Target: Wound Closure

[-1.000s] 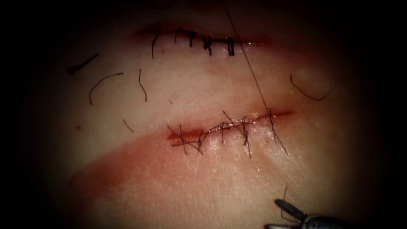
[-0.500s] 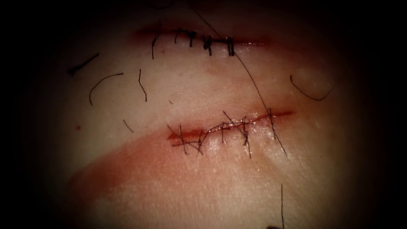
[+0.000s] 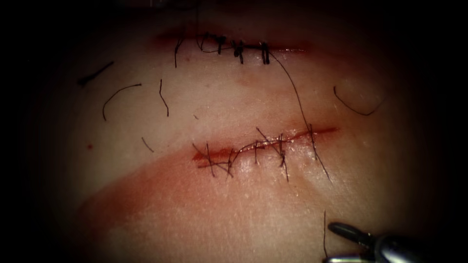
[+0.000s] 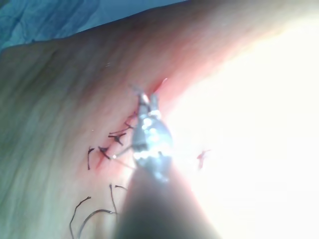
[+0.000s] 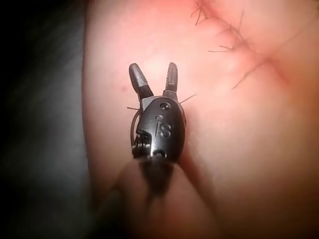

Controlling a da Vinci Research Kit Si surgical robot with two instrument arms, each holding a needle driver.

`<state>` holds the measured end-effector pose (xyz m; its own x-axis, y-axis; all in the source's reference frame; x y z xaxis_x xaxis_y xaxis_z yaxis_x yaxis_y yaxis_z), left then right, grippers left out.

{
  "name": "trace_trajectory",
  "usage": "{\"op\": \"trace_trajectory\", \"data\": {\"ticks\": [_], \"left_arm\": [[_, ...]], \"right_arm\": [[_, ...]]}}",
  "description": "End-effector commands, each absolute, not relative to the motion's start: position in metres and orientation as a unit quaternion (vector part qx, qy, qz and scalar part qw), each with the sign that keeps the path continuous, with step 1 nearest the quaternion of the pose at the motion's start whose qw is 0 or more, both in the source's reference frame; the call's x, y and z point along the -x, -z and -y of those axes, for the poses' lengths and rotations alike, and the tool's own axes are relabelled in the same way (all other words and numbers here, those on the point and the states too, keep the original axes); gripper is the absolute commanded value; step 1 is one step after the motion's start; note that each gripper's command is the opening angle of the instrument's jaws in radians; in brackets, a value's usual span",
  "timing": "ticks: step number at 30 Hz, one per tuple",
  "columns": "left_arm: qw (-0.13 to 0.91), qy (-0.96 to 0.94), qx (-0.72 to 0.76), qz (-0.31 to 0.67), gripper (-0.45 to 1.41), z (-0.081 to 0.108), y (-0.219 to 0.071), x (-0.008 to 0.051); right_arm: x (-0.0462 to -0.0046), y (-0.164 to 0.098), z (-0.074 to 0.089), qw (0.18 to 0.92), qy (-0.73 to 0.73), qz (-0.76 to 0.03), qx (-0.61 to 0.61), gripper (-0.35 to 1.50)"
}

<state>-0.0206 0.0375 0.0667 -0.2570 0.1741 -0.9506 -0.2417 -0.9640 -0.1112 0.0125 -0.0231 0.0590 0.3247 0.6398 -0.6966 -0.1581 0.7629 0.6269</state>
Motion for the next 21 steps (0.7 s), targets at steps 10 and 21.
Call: {"op": "trace_trajectory", "data": {"ticks": [10,21], "left_arm": [[0.144,-0.756,0.638,-0.021,-0.45,-0.029,-0.057,0.0228],[0.151,-0.722,0.675,0.010,-0.45,-0.023,-0.052,0.0229]], "right_arm": [[-0.0173,-0.062,0.011,0.820,-0.224,-0.479,-0.219,1.21],[-0.0240,-0.070,0.003,0.836,-0.220,-0.457,-0.209,1.18]]}}
